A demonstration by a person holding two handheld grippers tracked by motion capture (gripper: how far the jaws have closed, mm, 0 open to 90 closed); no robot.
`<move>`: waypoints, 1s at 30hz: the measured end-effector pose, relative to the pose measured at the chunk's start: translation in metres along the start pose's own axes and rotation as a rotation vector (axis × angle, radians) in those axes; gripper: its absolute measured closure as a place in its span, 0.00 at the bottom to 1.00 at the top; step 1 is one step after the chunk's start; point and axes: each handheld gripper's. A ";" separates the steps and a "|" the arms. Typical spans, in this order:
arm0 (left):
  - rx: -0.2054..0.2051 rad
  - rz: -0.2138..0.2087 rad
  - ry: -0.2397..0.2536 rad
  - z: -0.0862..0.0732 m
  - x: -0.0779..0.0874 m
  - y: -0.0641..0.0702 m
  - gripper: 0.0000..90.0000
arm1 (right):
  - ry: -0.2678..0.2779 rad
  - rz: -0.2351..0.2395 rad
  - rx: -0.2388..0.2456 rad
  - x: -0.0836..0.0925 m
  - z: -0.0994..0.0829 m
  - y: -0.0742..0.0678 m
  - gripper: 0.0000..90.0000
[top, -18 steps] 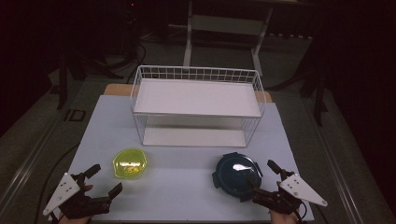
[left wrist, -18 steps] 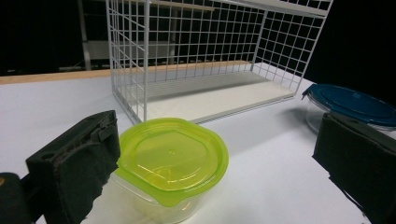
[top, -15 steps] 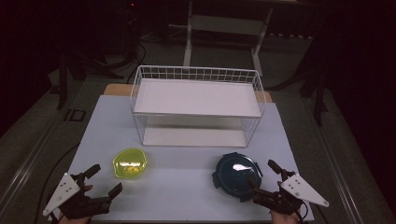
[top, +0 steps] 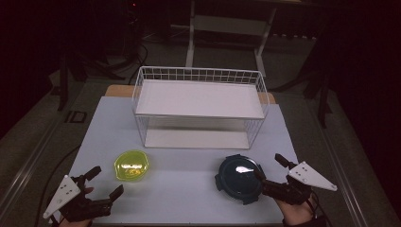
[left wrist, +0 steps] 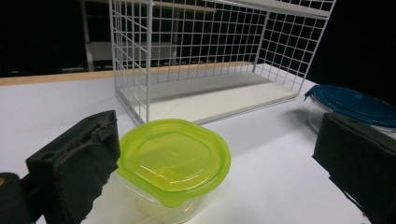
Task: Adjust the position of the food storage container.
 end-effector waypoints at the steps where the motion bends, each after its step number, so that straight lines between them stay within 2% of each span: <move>1: 0.001 0.000 0.000 0.000 0.000 0.000 0.00 | -0.016 -0.004 -0.005 -0.002 -0.001 0.002 0.17; 5: 0.002 0.001 -0.001 0.000 0.000 0.000 0.00 | -0.055 0.023 -0.049 -0.006 -0.005 0.014 0.28; 7: 0.003 0.002 0.000 0.000 0.000 0.000 0.00 | -0.071 0.028 -0.069 -0.008 -0.007 0.019 0.37; 10: 0.004 0.001 -0.002 0.000 0.000 -0.001 0.00 | -0.099 0.011 -0.070 -0.010 -0.012 0.025 0.54; 16: 0.005 -0.001 -0.002 0.000 -0.001 0.000 0.00 | -0.157 -0.003 -0.072 -0.014 -0.023 0.033 0.78; 20: 0.004 -0.001 -0.002 0.000 0.000 -0.001 0.00 | -0.200 -0.017 -0.064 -0.016 -0.031 0.040 0.99; 23: 0.005 -0.001 -0.003 0.000 -0.001 -0.001 0.00 | -0.240 -0.019 -0.055 -0.019 -0.036 0.043 1.00; 30: 0.004 0.000 -0.002 0.000 0.000 -0.001 0.00 | -0.280 -0.010 -0.094 -0.023 -0.048 0.055 1.00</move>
Point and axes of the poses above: each handheld gripper's, and its own axes: x roughly backward along the jaws, z roughly out of its top, y roughly to its right, and after that the axes turned 14 degrees about z, right-handed
